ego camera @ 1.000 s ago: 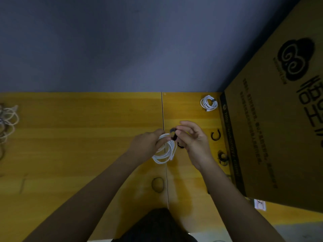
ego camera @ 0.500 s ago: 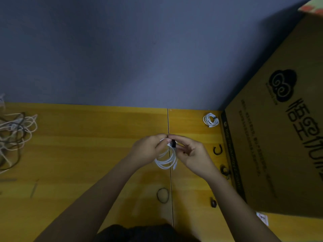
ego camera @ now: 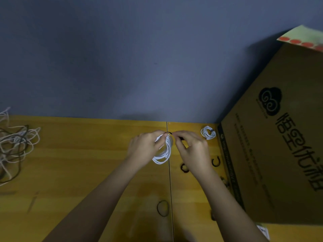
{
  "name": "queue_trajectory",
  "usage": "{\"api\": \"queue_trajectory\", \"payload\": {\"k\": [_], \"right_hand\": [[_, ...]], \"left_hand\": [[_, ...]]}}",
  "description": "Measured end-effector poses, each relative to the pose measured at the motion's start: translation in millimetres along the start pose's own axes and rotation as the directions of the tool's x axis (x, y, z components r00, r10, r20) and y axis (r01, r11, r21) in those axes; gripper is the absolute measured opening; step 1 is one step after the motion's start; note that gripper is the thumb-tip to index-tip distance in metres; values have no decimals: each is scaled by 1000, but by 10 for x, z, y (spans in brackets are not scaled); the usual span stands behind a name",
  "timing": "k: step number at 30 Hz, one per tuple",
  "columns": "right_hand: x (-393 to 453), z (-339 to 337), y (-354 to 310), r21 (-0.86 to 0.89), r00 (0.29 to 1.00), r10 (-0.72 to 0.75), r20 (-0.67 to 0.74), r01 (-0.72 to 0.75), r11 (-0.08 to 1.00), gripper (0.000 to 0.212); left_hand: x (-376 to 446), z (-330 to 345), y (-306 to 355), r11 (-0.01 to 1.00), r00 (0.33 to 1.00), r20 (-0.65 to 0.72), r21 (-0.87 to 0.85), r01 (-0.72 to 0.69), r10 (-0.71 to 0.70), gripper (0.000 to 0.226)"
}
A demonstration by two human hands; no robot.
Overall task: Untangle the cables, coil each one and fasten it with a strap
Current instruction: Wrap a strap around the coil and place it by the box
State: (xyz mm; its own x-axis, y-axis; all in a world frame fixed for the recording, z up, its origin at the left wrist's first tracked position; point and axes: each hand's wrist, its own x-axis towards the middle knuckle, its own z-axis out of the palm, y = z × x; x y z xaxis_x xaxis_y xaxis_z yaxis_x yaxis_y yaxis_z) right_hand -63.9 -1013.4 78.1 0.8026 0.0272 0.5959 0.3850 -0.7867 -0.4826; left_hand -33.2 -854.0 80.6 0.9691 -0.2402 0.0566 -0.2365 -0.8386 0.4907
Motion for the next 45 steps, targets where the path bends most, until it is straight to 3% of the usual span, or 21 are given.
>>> {"api": "queue_trajectory", "payload": {"k": [3, 6, 8, 11, 14, 16, 18, 20, 23, 27, 30, 37, 41, 43, 45], "right_hand": [[81, -22, -25, 142, 999, 35, -19, -33, 989, 11], [173, -42, -145, 441, 977, 209, 31, -201, 875, 14], [226, -42, -193, 504, 970, 231, 81, -240, 830, 15], [303, -83, -169, 472, 942, 324, 88, -326, 819, 23], [385, -110, -88, 331, 940, 339, 32, -330, 884, 17], [452, -98, -74, 305, 936, 331, 117, -352, 885, 17], [496, -67, -82, 349, 891, 348, 293, -438, 828, 15], [520, -44, -89, 439, 837, 361, 411, -528, 727, 11], [549, -23, -59, 514, 808, 383, 449, -583, 629, 14], [557, 30, -17, 476, 831, 384, 403, -549, 687, 21], [539, 9, -59, 510, 817, 324, 477, -557, 655, 17], [430, -119, -45, 548, 680, 367, 635, -731, 406, 5], [403, -142, -55, 522, 592, 360, 721, -806, 278, 5], [430, -134, -65, 494, 569, 390, 724, -822, 282, 10], [462, -127, -100, 449, 591, 415, 691, -802, 394, 14]], "left_hand": [[27, -58, -33, 978, 997, 37, -200, -57, 66, 29], [39, -83, -43, 900, 991, 56, -428, -83, 118, 32], [25, -118, -37, 860, 989, 61, -502, -88, 137, 27], [0, -164, -44, 829, 987, 36, -548, -111, 155, 25], [-18, -197, -77, 816, 984, 32, -563, -127, 176, 30], [-23, -214, -70, 786, 978, 52, -604, -132, 204, 25], [-24, -222, -47, 765, 973, 53, -628, -144, 227, 41], [-26, -230, -34, 739, 969, 33, -653, -166, 246, 38], [-35, -244, -37, 708, 969, 30, -689, -159, 246, 27], [-47, -240, -28, 687, 968, 52, -714, -137, 246, 30], [-36, -253, -26, 666, 975, 21, -733, -135, 221, 24], [-50, -236, -76, 670, 991, 4, -737, -90, 136, 23], [-16, -236, -96, 725, 993, -19, -682, -98, 115, 24], [-4, -223, -89, 759, 990, -11, -641, -113, 138, 22], [-3, -195, -79, 801, 987, 11, -586, -125, 163, 24]]}}
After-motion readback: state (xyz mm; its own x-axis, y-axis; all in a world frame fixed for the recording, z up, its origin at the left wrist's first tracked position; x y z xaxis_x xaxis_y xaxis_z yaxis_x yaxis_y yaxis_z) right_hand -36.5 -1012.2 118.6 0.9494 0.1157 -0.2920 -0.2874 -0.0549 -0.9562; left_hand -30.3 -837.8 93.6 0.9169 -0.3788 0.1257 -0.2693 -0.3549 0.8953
